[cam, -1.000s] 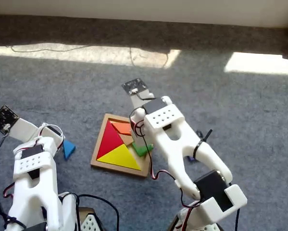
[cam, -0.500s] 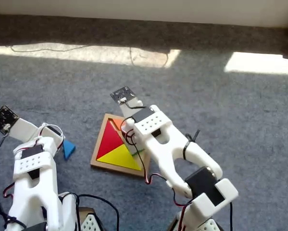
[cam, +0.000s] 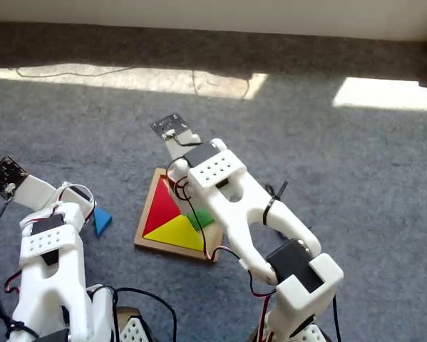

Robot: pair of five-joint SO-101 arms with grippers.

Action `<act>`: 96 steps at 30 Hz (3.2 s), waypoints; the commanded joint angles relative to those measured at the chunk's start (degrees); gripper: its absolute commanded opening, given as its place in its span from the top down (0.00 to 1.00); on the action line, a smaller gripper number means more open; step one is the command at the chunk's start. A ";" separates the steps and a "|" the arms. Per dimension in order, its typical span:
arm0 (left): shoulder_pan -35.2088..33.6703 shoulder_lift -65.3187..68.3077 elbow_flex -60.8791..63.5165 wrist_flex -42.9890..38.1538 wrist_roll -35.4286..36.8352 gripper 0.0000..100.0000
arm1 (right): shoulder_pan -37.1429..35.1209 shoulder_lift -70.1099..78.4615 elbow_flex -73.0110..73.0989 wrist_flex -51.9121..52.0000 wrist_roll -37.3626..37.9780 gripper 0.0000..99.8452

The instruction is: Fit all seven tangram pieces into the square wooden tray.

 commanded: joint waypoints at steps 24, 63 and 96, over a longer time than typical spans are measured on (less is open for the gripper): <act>-0.40 -1.45 -0.31 -1.05 -0.53 0.89 | 23.43 -31.69 24.22 5.93 7.47 0.73; -0.40 -1.45 -0.31 -1.05 -0.53 0.89 | 32.13 -31.08 53.05 -18.68 40.26 0.82; -0.40 -1.36 -0.31 -1.05 -0.53 0.89 | 29.41 -30.29 30.02 -6.99 23.82 1.00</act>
